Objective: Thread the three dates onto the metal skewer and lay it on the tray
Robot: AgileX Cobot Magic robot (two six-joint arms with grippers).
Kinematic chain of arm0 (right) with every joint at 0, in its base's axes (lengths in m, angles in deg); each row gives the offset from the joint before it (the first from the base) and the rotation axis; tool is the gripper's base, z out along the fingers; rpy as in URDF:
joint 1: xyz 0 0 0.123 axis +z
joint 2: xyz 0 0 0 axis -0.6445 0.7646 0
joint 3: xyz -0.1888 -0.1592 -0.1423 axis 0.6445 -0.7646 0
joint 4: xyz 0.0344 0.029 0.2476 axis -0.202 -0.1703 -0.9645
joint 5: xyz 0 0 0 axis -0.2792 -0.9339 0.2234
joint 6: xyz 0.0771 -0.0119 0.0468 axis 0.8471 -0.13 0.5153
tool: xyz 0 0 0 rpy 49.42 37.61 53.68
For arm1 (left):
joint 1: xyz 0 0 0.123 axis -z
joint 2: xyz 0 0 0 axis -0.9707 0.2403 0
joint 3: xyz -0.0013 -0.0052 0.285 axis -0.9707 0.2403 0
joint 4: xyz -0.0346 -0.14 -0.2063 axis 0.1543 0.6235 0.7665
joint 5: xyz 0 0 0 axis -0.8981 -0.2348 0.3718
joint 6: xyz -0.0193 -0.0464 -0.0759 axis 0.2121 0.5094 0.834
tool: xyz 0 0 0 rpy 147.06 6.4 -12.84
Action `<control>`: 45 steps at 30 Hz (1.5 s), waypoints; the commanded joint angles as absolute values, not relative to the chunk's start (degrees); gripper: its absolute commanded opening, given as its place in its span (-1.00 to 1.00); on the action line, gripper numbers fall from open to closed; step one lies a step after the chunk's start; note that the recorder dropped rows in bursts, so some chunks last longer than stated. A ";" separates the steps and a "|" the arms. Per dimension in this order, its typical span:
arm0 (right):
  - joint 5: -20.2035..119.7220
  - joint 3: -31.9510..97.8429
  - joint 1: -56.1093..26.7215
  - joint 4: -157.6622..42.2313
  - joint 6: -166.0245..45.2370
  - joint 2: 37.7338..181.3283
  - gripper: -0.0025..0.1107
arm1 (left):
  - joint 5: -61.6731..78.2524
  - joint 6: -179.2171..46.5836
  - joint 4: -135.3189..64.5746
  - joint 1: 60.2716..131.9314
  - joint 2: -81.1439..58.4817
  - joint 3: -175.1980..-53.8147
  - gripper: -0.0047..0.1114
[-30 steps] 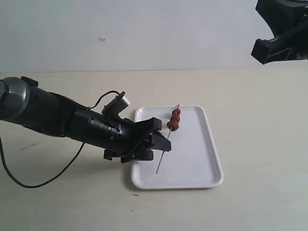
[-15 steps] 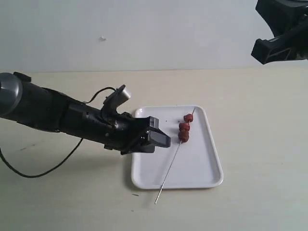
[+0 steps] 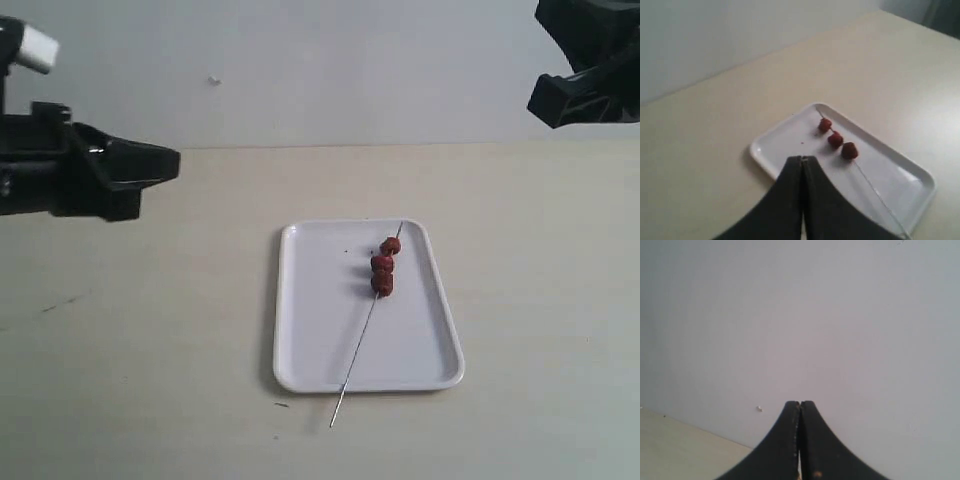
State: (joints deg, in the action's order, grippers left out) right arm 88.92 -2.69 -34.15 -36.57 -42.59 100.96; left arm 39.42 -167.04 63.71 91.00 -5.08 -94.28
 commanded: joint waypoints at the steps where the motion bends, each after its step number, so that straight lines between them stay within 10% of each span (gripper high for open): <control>1: 88.85 -3.02 -34.09 -36.18 -41.04 100.40 -0.96 | 34.34 -173.07 64.57 90.73 -17.51 -89.00 -0.92; 16: 82.92 -3.02 -34.09 -36.28 -38.63 100.40 -0.96 | 25.69 -167.11 64.57 90.73 -55.72 -73.01 -0.92; 31: 82.77 -3.02 -34.09 -36.28 -38.63 100.40 -0.96 | 14.55 -162.90 64.57 90.73 -65.96 -60.97 -0.92; 45: 82.77 -3.02 -34.09 -36.28 -38.63 100.40 -0.96 | 11.11 -73.38 -28.76 90.73 -74.90 -56.21 -0.92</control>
